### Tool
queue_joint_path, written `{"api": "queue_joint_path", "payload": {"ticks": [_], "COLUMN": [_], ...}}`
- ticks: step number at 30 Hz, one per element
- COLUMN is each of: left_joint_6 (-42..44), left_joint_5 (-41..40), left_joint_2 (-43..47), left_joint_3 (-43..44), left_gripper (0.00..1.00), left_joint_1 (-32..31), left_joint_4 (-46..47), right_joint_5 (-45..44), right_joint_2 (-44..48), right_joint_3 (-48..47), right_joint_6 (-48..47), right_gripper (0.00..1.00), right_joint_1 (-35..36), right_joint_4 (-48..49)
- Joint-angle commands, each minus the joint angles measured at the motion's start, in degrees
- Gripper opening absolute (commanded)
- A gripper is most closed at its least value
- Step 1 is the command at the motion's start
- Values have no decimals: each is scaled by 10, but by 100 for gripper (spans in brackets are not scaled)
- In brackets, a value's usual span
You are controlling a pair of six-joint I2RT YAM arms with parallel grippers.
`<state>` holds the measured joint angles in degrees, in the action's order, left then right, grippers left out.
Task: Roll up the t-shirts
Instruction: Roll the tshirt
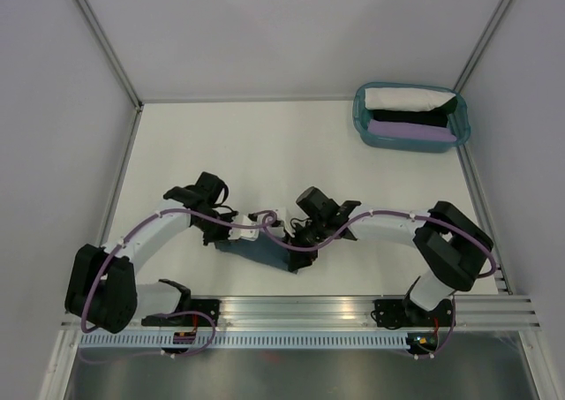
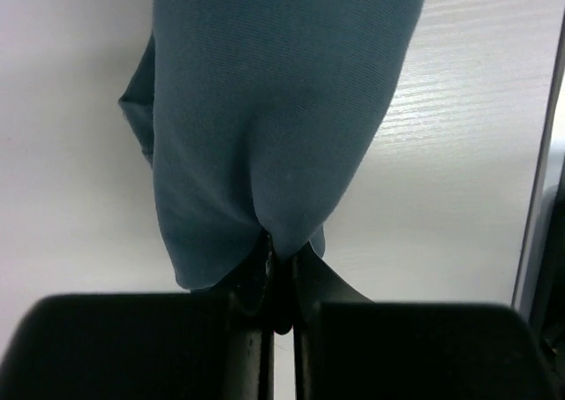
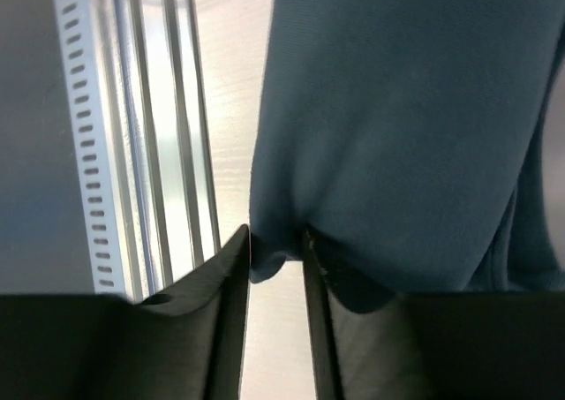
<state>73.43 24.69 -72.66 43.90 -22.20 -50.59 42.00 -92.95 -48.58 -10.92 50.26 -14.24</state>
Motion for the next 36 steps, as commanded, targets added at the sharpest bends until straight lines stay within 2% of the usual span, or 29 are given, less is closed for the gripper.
{"api": "queue_joint_path", "payload": {"ticks": [1, 2, 5, 8, 9, 12, 15, 16, 21, 25, 27, 32, 34, 35, 36], "left_joint_6": [29, 29, 30, 31, 41, 55, 63, 67, 98, 119, 131, 157, 174, 177, 179], "left_joint_5": [33, 40, 66, 73, 80, 87, 92, 92, 96, 93, 96, 100, 104, 103, 103], "left_joint_2": [-17, -24, -58, -80, -85, -87, -93, -94, -112, -120, -121, -146, -154, -155, -155], "left_joint_3": [35, 54, 89, 103, 103, 99, 102, 102, 105, 107, 110, 131, 140, 141, 141], "left_gripper": [2, 2, 2, 2, 2, 2, 2, 2, 2, 2, 2, 3, 4, 4, 4], "left_joint_1": [9, 12, 25, 36, 41, 55, 66, 75, 90, 101, 106, 119, 122, 123, 123], "left_joint_4": [-51, -64, -112, -150, -153, -157, -158, -159, -177, -185, -193, -240, -260, -266, -272], "right_joint_5": [-74, -101, -137, -175, -200, -290, -345, -359, -446, -455, -443, -369, -318, -301, -283], "right_joint_2": [63, 80, 145, 197, 211, 208, 177, 168, 115, 69, 35, 8, 32, 41, 49], "right_joint_3": [-21, -6, 56, 103, 111, 128, 133, 132, 127, 118, 107, 60, 67, 72, 81], "right_joint_6": [31, 33, 34, 36, 14, -39, -67, -77, -117, -121, -117, -72, -56, -44, -15], "right_gripper": [42, 53, 64, 89, 92, 94, 95, 98, 98, 98, 97, 80, 66, 55, 37], "right_joint_1": [-3, -3, 0, 8, 16, 97, 135, 137, 137, 137, 136, 127, 118, 107, 100], "right_joint_4": [0, 5, 61, 120, 129, 158, 191, 205, 240, 246, 233, 182, 182, 186, 196]}}
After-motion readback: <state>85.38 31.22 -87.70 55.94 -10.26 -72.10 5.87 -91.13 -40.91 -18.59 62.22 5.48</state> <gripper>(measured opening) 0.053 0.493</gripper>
